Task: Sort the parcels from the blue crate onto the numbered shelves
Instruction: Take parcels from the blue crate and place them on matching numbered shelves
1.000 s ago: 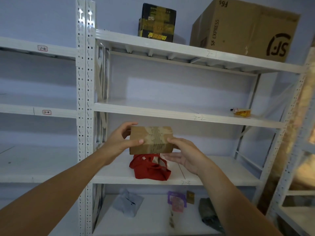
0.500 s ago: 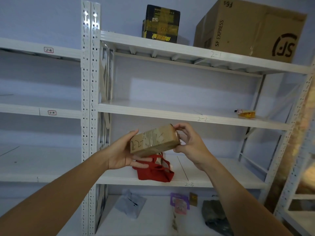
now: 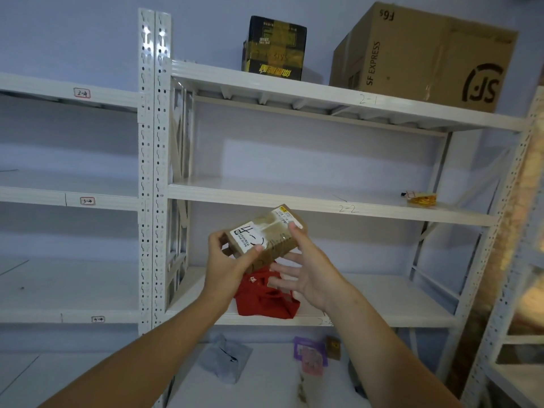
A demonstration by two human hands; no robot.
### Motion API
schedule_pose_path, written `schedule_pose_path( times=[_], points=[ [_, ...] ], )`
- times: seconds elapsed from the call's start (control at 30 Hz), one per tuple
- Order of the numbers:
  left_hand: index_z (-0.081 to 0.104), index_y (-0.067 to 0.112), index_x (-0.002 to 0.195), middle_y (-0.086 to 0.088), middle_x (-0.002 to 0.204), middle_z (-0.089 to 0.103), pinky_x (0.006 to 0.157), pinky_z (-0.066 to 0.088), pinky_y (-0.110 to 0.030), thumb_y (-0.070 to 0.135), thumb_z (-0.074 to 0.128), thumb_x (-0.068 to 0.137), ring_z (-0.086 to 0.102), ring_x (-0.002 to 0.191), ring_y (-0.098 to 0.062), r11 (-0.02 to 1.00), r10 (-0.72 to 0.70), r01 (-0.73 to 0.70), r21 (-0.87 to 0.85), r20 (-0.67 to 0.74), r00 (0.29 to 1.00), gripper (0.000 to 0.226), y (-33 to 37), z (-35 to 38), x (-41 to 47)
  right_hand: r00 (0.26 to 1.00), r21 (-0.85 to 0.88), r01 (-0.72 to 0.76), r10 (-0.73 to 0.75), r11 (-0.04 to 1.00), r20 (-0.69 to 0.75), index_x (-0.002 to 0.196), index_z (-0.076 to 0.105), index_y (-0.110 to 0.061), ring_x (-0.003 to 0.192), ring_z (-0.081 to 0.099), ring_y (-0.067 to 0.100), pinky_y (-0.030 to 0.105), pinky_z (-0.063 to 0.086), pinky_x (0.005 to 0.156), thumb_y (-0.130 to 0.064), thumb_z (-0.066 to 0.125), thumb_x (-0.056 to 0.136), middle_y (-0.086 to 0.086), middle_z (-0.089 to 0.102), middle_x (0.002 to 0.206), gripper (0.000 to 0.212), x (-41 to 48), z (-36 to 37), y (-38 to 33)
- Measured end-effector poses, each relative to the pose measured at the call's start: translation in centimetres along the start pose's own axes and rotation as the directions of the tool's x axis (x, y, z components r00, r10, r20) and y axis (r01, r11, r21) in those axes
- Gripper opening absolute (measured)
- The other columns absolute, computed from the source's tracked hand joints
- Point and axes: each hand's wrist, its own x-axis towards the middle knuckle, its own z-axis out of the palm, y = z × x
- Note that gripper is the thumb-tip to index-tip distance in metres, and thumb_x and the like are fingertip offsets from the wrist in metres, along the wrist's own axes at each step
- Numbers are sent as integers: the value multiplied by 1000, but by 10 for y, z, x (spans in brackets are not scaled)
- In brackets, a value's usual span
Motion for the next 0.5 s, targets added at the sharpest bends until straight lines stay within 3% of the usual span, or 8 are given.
schedule_pose_path(
  times=[0.07, 0.13, 0.27, 0.37, 0.5],
  points=[
    [45, 17, 125, 8, 117, 60, 75, 51, -8, 14, 88, 76, 59, 105, 11, 996, 70, -70, 63, -1, 998, 66, 4, 6, -11, 995, -89, 55, -62, 994, -80, 136, 52, -20, 101, 75, 27, 49, 64, 82, -52, 77, 86, 7, 69, 122, 65, 3, 6, -5],
    [45, 16, 122, 15, 112, 61, 75, 50, -7, 8, 86, 77, 59, 100, 15, 991, 102, -104, 86, 25, 994, 61, 5, 10, -20, 976, -191, 131, -160, 973, -145, 133, 51, -18, 92, 76, 21, 38, 65, 72, -35, 79, 88, 4, 75, 109, 56, 5, 8, -10],
    [54, 27, 114, 22, 109, 69, 85, 55, -22, 13, 68, 95, 65, 110, -2, 997, 70, -73, 32, 84, 994, 28, 8, 3, -21, 944, -274, 258, -303, 926, -133, 124, 58, -21, 82, 77, 14, 28, 61, 57, -26, 80, 89, 2, 77, 104, 42, 3, 1, -22],
    [66, 26, 118, 13, 114, 71, 100, 51, -34, 14, 53, 102, 64, 114, -5, 999, 19, -24, 44, 103, 994, 24, 18, -2, -8, 913, -368, 333, -395, 868, -105, 123, 64, -28, 94, 76, 16, 35, 65, 71, -24, 80, 88, -2, 76, 111, 39, 4, -7, -27],
    [65, 27, 126, 0, 113, 74, 89, 56, -32, 18, 41, 106, 66, 112, -16, 988, -156, 154, 27, 205, 966, 33, 47, 13, 11, 879, -437, 386, -468, 812, -93, 133, 63, -32, 99, 73, 14, 43, 64, 83, -28, 80, 87, -8, 69, 118, 49, 3, -10, -34]
  ],
)
